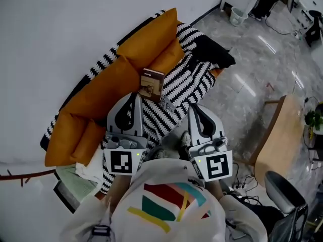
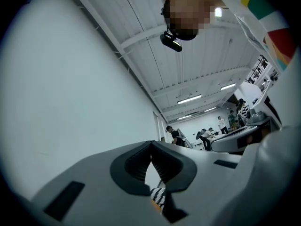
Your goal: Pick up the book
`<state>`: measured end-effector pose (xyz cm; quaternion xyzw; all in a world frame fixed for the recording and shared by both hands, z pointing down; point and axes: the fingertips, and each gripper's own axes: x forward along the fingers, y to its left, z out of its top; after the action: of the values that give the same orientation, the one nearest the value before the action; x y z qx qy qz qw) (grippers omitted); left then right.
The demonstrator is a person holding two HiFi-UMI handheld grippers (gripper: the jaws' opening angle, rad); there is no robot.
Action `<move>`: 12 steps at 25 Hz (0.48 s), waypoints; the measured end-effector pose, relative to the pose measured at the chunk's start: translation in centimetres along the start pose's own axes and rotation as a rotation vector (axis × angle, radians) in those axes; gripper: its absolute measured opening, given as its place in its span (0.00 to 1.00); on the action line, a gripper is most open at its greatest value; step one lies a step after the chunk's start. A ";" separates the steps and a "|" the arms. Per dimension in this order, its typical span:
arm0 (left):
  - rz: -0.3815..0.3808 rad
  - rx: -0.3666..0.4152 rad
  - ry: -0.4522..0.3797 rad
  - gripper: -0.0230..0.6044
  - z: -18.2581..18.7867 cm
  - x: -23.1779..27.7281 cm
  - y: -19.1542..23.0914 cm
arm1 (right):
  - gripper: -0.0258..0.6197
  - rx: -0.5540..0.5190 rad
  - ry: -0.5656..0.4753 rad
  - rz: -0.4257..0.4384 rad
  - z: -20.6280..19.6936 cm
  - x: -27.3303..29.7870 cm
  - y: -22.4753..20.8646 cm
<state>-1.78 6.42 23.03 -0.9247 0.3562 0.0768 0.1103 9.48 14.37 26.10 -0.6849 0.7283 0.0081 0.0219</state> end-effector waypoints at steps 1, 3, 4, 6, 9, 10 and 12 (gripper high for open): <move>0.015 -0.005 0.013 0.04 -0.5 0.9 -0.2 | 0.06 -0.003 -0.003 0.019 0.2 0.6 -1.1; 0.037 -0.013 0.037 0.04 -1.3 2.5 -1.0 | 0.06 0.008 -0.002 0.052 0.1 1.5 -3.2; 0.045 -0.008 0.042 0.04 -1.4 3.2 -1.6 | 0.06 0.019 0.005 0.065 -0.2 1.8 -4.1; 0.058 0.018 0.041 0.04 -1.3 4.8 -2.6 | 0.06 0.034 0.031 0.085 -0.8 2.4 -6.0; 0.070 0.025 0.053 0.04 -1.9 7.2 -3.9 | 0.06 0.043 0.053 0.119 -1.2 3.4 -8.1; 0.068 0.027 0.056 0.04 -2.2 7.8 -4.3 | 0.06 0.041 0.056 0.130 -1.2 3.7 -8.7; 0.058 0.040 0.057 0.04 -2.6 8.9 -4.9 | 0.06 0.037 0.058 0.144 -1.3 4.2 -9.6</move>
<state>8.24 3.58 24.26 -0.9134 0.3874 0.0466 0.1163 18.81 9.54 27.34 -0.6299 0.7762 -0.0236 0.0127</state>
